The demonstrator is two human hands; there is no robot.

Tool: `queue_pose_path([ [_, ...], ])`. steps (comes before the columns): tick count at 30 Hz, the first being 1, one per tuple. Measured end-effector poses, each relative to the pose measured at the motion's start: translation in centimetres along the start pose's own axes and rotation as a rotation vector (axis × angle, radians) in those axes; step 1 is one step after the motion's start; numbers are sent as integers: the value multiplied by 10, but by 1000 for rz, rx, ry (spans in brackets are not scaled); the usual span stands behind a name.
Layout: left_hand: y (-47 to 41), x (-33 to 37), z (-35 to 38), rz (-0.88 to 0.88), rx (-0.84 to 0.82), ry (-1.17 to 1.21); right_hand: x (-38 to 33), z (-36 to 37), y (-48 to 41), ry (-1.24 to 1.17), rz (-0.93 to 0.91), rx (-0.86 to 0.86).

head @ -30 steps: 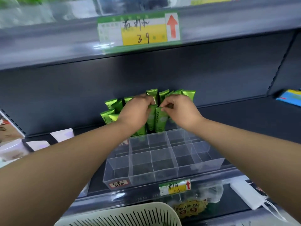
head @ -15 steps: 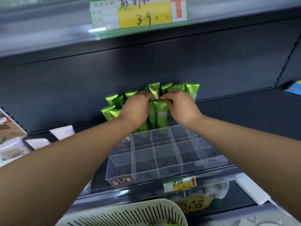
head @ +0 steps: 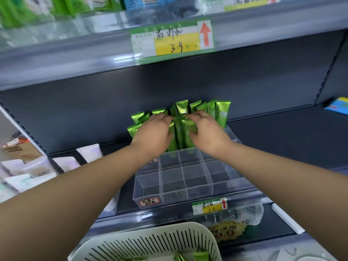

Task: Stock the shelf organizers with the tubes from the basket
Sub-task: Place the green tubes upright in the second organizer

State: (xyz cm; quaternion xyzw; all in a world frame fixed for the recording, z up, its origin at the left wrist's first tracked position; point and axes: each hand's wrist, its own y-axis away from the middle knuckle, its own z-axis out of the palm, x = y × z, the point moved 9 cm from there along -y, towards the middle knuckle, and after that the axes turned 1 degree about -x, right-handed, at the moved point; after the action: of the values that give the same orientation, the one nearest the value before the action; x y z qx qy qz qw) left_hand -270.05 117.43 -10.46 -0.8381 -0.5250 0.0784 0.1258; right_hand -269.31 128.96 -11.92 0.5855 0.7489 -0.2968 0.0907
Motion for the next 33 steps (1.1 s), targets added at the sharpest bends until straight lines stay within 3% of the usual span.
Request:
queue_pose_path([
  [17,106,12,-41,32,16,-231,-62,1,81,255,-61,-134],
  [33,238,13,-30,-46,-37,-135,-105,41,180,176,-48,-280],
])
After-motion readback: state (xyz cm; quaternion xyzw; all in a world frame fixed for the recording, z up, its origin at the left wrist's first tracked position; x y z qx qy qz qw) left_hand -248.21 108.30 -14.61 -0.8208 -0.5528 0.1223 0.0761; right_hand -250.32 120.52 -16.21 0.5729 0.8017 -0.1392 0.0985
